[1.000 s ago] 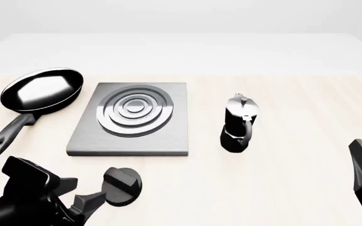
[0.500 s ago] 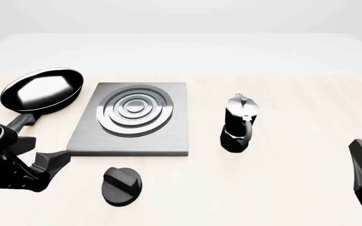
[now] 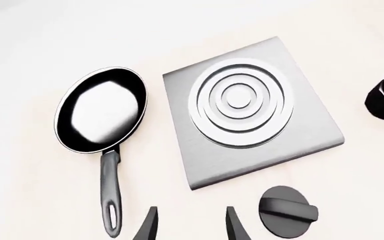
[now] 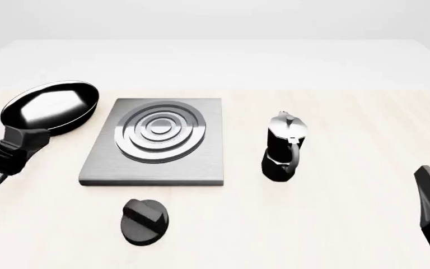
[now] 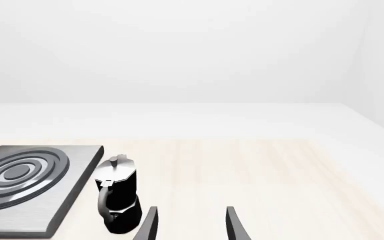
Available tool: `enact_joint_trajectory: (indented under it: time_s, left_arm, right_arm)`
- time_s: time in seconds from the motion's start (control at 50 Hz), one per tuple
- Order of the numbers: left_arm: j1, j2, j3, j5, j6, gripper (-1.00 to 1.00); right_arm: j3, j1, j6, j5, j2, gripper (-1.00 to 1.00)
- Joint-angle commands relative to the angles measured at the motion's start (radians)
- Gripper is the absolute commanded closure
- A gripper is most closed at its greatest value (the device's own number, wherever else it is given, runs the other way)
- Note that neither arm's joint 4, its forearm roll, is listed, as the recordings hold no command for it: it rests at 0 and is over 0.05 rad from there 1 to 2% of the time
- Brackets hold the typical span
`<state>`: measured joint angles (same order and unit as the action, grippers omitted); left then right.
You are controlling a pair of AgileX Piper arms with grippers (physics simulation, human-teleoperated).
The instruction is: Turn on the stove and put the frying pan on it.
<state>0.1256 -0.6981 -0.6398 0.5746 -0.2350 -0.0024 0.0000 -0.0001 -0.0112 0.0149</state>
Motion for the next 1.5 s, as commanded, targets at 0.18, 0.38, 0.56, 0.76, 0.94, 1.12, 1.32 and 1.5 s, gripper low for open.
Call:
enact_joint_trajectory:
  time_s: [0.18, 0.38, 0.56, 0.76, 0.94, 1.12, 1.32, 1.5]
  left_arm:
    - [-0.141, -0.012, -0.035, 0.017, -0.112, -1.0]
    - [-0.223, -0.034, -0.028, -0.009, -0.167, -1.0]
    - [-0.242, -0.076, -0.086, -0.008, -0.141, -1.0]
    - [-0.284, -0.13, -0.109, -0.028, -0.184, -1.0]
    - [-0.308, -0.165, -0.099, -0.048, -0.198, -1.0]
    - [-0.332, -0.214, -0.083, -0.089, -0.211, -1.0]
    - [-0.354, -0.27, -0.084, -0.162, -0.245, -1.0]
    - [-0.356, -0.321, -0.091, -0.2, -0.243, -1.0]
  right_arm:
    - [0.0, 0.0, 0.0, 0.0, 0.0, -1.0]
    - [0.0, 0.0, 0.0, 0.0, 0.0, -1.0]
    - [0.0, 0.0, 0.0, 0.0, 0.0, -1.0]
    - [0.0, 0.0, 0.0, 0.0, 0.0, -1.0]
    - [0.0, 0.0, 0.0, 0.0, 0.0, -1.0]
    - [0.0, 0.0, 0.0, 0.0, 0.0, -1.0]
    - [0.0, 0.0, 0.0, 0.0, 0.0, -1.0]
    - [0.0, 0.0, 0.0, 0.0, 0.0, -1.0]
